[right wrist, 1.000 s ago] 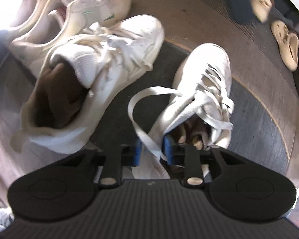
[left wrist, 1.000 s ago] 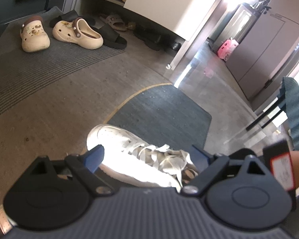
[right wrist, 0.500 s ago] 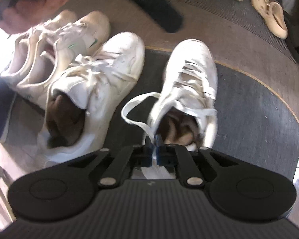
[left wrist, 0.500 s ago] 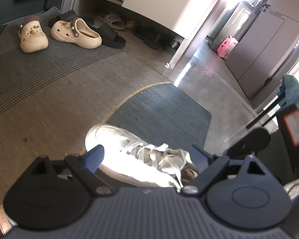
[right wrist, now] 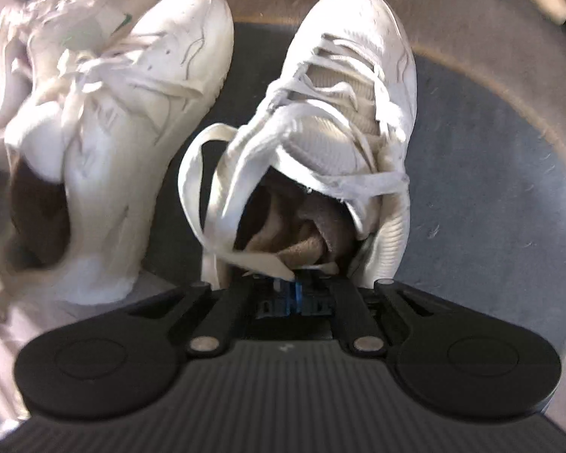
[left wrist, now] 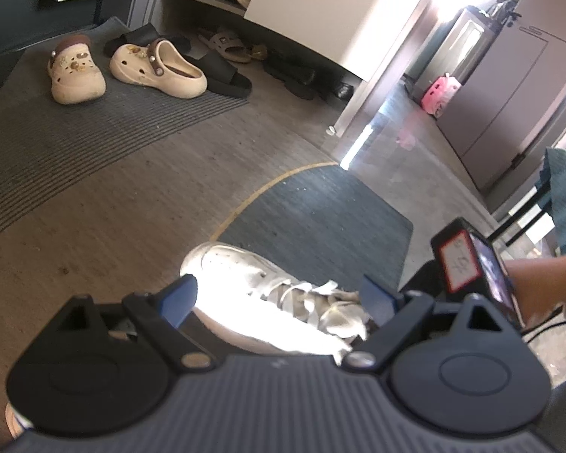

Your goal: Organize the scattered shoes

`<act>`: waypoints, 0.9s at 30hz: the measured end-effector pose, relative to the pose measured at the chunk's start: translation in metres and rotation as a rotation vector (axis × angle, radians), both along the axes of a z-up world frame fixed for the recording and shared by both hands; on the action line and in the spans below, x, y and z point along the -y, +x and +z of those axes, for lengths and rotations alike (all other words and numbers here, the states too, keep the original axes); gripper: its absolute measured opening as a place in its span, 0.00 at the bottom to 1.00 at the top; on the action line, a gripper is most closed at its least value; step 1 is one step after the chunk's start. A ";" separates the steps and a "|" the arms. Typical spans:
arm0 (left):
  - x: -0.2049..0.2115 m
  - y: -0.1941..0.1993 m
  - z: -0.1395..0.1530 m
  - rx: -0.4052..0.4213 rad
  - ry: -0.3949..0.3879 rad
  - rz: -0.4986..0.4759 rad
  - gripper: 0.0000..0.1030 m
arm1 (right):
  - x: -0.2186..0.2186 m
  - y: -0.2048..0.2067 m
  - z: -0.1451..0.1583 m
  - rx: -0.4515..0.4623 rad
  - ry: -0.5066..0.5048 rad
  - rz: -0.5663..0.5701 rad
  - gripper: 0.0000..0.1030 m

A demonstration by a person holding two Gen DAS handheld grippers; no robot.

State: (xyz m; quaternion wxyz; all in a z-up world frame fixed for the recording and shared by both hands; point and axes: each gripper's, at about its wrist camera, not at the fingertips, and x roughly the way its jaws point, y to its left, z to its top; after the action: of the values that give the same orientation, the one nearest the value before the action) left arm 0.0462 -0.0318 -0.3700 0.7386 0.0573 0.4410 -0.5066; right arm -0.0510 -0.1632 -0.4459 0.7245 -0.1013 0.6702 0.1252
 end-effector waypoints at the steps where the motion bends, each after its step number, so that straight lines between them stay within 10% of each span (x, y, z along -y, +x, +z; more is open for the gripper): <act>1: 0.000 0.000 0.000 -0.001 0.001 0.001 0.91 | -0.001 0.000 0.000 -0.011 -0.005 0.018 0.08; 10: -0.025 0.018 0.055 0.023 -0.007 0.083 0.94 | 0.012 -0.016 0.037 0.033 0.044 -0.106 0.41; 15: -0.045 0.033 0.102 0.047 -0.012 0.155 0.95 | 0.020 -0.033 0.080 0.094 0.074 -0.222 0.99; 27: -0.095 0.062 0.213 0.104 -0.013 0.351 0.98 | 0.020 -0.070 0.232 0.421 0.141 -0.555 0.99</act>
State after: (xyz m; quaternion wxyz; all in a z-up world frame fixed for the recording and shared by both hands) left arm 0.1080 0.0628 -0.1567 0.8378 0.0007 0.4021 -0.3693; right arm -0.1213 -0.1835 -0.2137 0.8582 0.1113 0.4981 -0.0540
